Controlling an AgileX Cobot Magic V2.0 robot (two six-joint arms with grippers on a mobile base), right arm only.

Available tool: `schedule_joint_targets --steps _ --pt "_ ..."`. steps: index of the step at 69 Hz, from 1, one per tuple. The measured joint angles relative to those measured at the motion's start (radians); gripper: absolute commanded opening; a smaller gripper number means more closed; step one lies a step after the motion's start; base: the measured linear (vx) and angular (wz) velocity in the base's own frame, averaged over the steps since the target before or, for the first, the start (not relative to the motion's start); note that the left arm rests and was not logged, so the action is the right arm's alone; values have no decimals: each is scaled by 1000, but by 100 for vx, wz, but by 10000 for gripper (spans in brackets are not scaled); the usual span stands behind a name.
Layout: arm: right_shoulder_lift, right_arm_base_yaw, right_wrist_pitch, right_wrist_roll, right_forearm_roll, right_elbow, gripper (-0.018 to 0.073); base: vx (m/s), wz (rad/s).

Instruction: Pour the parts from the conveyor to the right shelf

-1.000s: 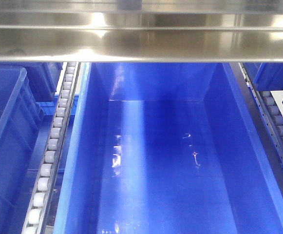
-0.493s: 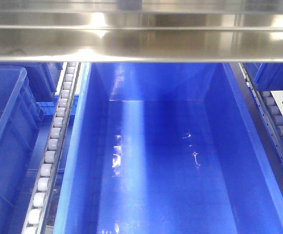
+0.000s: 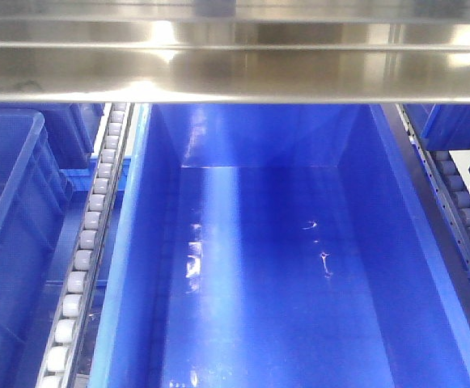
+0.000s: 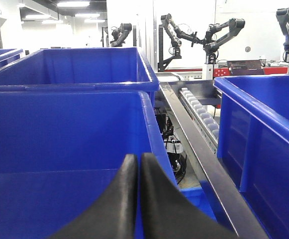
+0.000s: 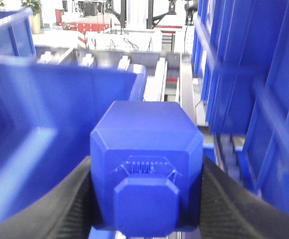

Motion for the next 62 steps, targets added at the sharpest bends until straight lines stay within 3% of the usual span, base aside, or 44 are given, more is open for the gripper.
schedule_joint_targets --steps 17,40,54,62 --pt "213 31 39 -30 32 -83 -1 0 0" --pt "455 267 8 -148 47 -108 5 0 0" --pt "643 398 -67 -155 47 -137 8 0 0" --pt "781 427 -76 -146 57 -222 8 0 0"
